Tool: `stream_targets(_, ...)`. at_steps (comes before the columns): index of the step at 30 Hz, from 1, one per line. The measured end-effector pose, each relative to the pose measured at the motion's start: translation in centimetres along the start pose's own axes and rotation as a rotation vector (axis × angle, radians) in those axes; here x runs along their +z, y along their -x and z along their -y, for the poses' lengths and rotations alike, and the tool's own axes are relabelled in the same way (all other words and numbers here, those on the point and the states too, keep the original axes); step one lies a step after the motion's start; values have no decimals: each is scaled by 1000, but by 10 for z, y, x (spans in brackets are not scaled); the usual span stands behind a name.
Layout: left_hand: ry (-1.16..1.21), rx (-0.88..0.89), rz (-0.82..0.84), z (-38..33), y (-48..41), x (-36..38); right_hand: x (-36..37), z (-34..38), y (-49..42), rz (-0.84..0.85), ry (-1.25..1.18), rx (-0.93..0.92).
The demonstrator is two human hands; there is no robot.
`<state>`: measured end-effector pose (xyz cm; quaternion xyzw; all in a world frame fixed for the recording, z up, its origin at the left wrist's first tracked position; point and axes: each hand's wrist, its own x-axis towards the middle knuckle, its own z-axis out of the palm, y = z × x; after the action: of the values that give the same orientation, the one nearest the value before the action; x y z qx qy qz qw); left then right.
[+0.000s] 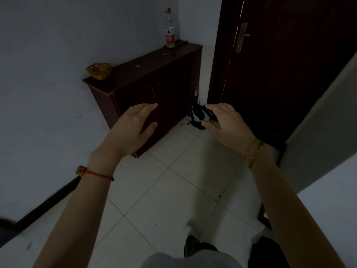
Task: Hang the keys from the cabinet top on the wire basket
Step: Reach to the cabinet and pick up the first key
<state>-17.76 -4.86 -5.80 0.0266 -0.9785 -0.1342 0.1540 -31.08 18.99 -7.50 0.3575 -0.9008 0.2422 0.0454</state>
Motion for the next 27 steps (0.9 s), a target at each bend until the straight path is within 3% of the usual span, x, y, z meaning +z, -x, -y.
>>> stream_targets(13, 11, -130, 6, 39, -128, 44, 18, -69, -153, 83, -69, -59)
stream_targets(27, 7, -230, 20, 126, -239, 86, 79, -113, -300, 172, -127, -65)
